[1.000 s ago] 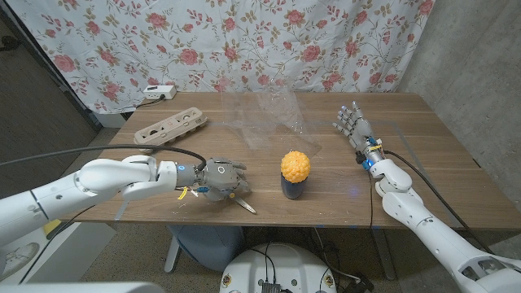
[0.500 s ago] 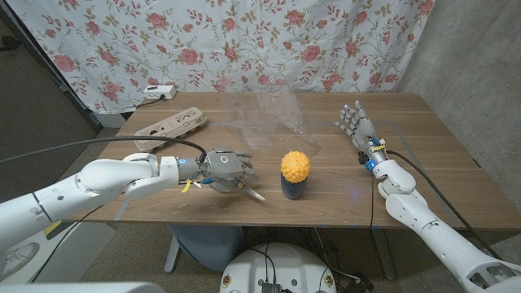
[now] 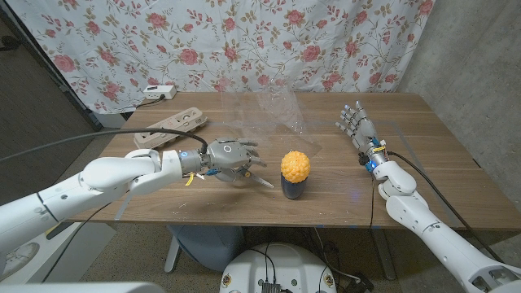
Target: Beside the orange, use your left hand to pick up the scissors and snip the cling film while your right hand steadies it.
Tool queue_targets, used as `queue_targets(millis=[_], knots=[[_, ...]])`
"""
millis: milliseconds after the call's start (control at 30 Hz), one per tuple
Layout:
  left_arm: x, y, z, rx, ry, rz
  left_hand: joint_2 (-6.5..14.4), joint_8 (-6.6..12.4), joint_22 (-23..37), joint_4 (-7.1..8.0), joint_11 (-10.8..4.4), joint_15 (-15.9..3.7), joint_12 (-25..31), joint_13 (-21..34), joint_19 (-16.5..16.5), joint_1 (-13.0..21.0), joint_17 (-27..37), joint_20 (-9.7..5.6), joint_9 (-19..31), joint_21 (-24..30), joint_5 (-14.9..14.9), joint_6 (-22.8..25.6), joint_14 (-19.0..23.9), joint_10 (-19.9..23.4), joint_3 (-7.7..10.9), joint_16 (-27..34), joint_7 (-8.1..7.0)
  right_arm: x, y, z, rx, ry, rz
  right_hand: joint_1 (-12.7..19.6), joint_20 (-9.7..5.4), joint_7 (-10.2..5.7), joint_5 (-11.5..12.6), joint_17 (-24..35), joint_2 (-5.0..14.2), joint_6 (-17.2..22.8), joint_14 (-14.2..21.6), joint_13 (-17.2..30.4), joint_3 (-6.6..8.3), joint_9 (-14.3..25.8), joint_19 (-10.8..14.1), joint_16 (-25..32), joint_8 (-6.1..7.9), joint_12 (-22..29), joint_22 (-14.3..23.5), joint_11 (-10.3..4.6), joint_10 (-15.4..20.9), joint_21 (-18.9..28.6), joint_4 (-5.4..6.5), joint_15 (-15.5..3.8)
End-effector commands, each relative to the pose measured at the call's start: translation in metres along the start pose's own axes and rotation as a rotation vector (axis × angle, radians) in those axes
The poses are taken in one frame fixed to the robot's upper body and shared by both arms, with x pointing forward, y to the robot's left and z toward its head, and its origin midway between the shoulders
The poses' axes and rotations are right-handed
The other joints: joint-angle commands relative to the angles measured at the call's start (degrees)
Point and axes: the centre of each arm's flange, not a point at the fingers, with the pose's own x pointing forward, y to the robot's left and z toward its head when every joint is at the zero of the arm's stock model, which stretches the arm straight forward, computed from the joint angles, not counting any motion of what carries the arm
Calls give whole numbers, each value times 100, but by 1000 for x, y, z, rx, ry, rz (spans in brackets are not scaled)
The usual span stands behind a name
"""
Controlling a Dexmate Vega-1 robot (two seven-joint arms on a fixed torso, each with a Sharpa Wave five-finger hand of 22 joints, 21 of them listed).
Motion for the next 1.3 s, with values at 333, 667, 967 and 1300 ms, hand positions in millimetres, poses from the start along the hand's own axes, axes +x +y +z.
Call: queue_targets(millis=[333,667,967,1300], knots=[[3,14,-7,2,40,69,317,-37,25,20,-305,-218,46,165,59,397,43,-8,20,18,17,56,242,344,-54,42,9,-3,1,1,0,-1,0,34,15,-26,-18,9,48,22,0,7,18,11,-62,54,-15,48,26,11,14,40,-44,-1],[6,26,-11,-20,78,142,316,-56,28,27,-304,-216,73,146,66,435,65,-8,21,20,14,63,242,355,-95,46,10,-1,1,2,1,-3,4,37,15,-30,-18,8,53,25,2,7,21,11,-62,55,-15,48,26,9,15,41,-46,-2],[8,39,-14,-50,55,193,318,-102,31,38,-306,-215,95,123,64,473,92,-17,22,18,7,1,241,349,-144,50,26,0,1,1,5,2,-1,38,15,-29,-18,7,52,18,-1,6,21,10,-62,54,-19,46,26,6,11,41,-47,0],[9,45,-16,-39,47,213,322,-97,32,31,-298,-235,126,109,73,531,110,-52,22,20,-1,50,263,360,-170,56,-1,2,2,-1,9,4,5,36,15,-28,-19,7,55,23,2,6,21,10,-62,56,-17,47,26,12,14,42,-46,-6]])
